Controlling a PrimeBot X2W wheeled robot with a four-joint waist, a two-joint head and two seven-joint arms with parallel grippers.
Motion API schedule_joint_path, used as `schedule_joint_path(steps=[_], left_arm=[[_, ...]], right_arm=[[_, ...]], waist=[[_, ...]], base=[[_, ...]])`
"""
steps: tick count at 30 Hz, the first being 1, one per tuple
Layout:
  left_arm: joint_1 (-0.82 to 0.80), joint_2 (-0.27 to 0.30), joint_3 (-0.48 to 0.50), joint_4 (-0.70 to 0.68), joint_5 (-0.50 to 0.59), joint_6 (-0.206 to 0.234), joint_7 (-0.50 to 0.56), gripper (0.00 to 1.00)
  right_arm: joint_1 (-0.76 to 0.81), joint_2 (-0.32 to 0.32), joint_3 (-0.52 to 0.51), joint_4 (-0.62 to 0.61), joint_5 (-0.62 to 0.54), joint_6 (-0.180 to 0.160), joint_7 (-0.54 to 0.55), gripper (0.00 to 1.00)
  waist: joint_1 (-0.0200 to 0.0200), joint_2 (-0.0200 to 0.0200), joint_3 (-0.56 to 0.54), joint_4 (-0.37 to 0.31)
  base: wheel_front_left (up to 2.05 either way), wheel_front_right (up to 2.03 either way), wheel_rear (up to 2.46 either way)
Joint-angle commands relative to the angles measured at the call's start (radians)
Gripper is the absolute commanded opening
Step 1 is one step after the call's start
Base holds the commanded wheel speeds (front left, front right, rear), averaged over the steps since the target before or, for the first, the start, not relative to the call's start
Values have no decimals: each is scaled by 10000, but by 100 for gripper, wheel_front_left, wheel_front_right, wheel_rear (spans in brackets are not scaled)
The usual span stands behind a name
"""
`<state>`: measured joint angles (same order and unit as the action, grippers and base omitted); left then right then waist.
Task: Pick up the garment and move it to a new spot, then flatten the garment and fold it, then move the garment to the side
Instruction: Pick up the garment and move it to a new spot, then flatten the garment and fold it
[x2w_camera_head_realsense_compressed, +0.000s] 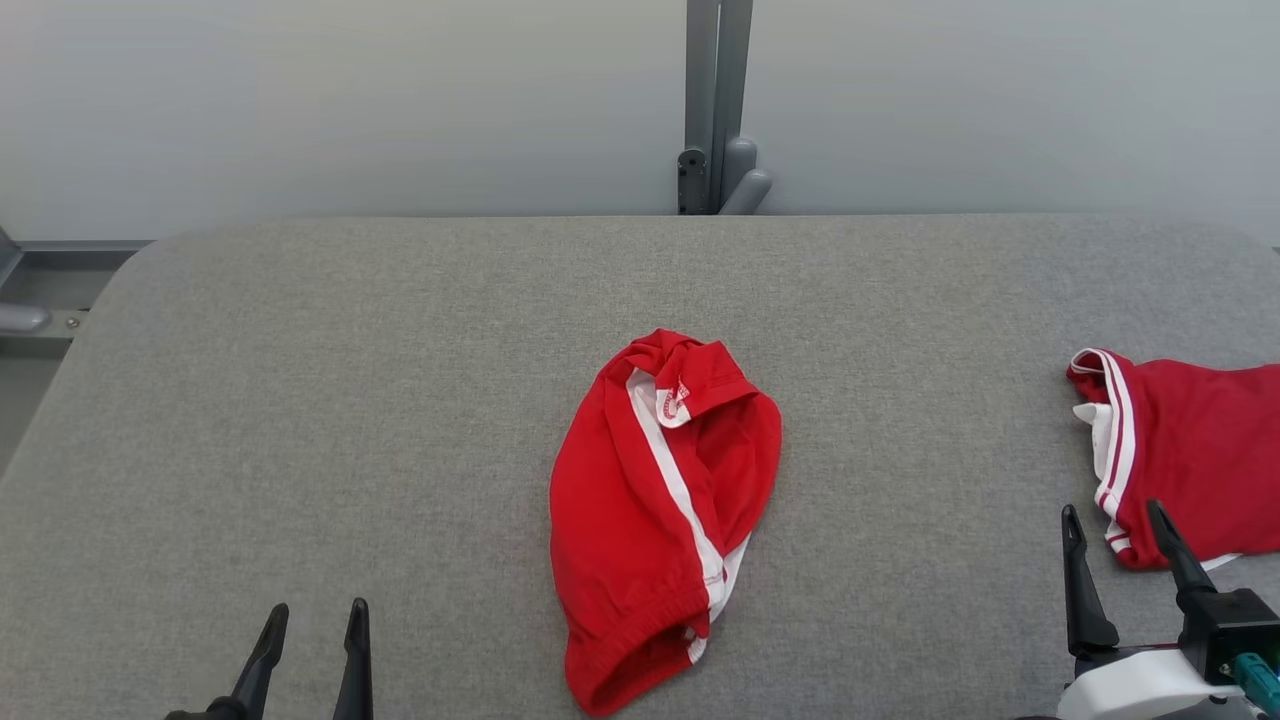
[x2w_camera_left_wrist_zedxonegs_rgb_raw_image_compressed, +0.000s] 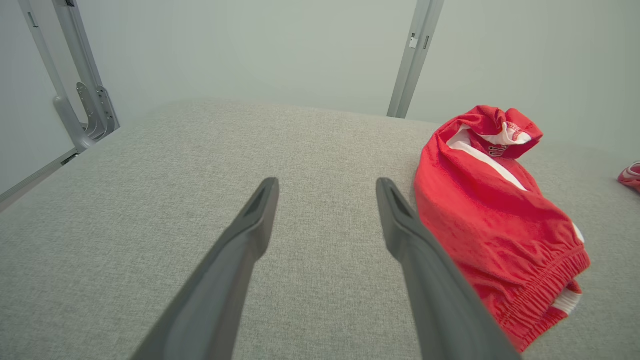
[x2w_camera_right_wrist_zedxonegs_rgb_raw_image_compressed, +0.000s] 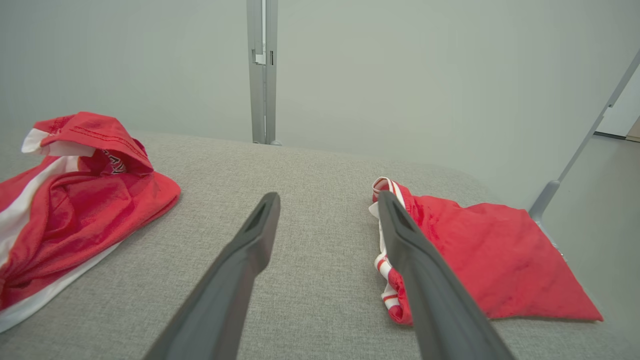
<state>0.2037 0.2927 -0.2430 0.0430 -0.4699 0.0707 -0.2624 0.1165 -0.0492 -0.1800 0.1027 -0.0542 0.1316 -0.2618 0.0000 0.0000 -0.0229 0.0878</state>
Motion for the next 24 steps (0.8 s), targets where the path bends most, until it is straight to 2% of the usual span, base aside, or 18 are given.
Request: schedule_joint_path(steps=[1, 8, 16, 19, 22, 24], left_arm=[[170, -214, 276, 65, 280, -270, -28, 100], [118, -1053, 1441, 334, 1244, -1312, -29, 100], [-36, -1576, 1993, 471, 1849, -1749, -30, 100], [-280, -1734, 1488, 447, 2209, -1883, -30, 100], [-786, -1848, 338, 541, 2413, -1954, 114, 100], [-1208, -1981, -564, 589, 2278, -2005, 695, 100]], right_arm=[[7, -27, -3, 34, 96, -17, -42, 100], [-94, -26, 61, 94, 109, -17, -39, 100], [-142, -24, 64, 90, 119, -17, -38, 100], [-226, -26, 75, 37, 91, -17, -39, 100], [-292, -26, 96, 0, 44, -17, -38, 100], [-434, -26, 165, -10, 7, -17, -38, 100]], waist=[[0, 0, -27, 22], [0, 0, -27, -13], [0, 0, -20, -163], [0, 0, 55, -249], [0, 0, 155, -351], [0, 0, 253, -462]], base=[[0, 0, 0], [0, 0, 0], [0, 0, 0], [0, 0, 0], [0, 0, 0], [0, 0, 0]])
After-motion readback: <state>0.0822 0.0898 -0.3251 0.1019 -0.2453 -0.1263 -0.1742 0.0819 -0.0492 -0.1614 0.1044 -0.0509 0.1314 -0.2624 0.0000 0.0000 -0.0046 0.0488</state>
